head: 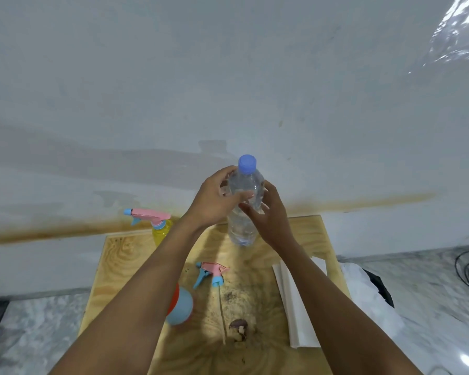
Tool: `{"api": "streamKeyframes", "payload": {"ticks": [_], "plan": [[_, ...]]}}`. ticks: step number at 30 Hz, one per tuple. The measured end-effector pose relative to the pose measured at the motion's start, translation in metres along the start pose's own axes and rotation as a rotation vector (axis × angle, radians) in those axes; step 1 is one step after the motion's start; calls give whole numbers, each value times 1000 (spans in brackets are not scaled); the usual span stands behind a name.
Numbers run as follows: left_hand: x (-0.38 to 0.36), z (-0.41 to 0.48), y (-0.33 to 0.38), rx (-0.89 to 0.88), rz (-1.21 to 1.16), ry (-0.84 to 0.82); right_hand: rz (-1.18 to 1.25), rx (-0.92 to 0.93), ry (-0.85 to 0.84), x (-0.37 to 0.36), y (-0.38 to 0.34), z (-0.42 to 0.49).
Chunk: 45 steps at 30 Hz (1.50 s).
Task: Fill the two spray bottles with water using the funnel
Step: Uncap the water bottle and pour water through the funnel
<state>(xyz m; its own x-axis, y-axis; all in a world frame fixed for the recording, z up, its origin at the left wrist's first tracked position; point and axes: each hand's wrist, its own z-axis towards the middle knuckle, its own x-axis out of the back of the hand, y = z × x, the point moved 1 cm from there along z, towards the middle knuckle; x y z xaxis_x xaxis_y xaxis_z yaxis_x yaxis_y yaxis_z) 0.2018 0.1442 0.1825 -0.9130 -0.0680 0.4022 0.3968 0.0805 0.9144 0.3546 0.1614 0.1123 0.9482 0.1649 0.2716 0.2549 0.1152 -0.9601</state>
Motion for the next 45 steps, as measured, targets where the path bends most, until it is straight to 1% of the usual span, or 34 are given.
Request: {"api": "streamKeyframes", "payload": {"ticks": [4,8,18,24,27,29,32,33,34,35,38,39,40,42,45], "plan": [[-5,-15,3,-41,-8,14,18,4,21,5,-8,-17],[-5,-38,13,-74,-67,14,22,19,27,14,-18,-40],[-20,-97,3,-34,-131,16,15,-4,-31,18,-9,-98],[-26,-112,-1,-25,-157,2,23,17,-35,15,-1,-111],[-29,-115,-1,-14,-147,16,-1,10,-80,19,-1,-112],[-30,-117,-2,-12,-139,21,-52,2,-163,27,-5,-112],[-30,-120,-4,-29,-132,24,-194,14,-330,52,-14,-107],[-30,-121,-4,-27,-122,29,-240,24,-357,63,-17,-104],[-31,-122,-6,-20,-110,34,-268,35,-349,73,-23,-101],[-32,-123,-6,-15,-103,38,-273,48,-306,83,-30,-98],[-38,-123,-5,-17,-76,75,-218,91,-92,97,-64,-89],[-41,-123,-4,-22,-59,102,-229,114,-62,96,-77,-86],[-45,-123,-3,-26,-46,132,-274,141,-67,92,-89,-84],[-52,-123,-1,-43,-54,182,-424,185,-127,80,-110,-81],[-62,-125,1,-60,-77,261,-623,230,-176,65,-125,-77]]}}
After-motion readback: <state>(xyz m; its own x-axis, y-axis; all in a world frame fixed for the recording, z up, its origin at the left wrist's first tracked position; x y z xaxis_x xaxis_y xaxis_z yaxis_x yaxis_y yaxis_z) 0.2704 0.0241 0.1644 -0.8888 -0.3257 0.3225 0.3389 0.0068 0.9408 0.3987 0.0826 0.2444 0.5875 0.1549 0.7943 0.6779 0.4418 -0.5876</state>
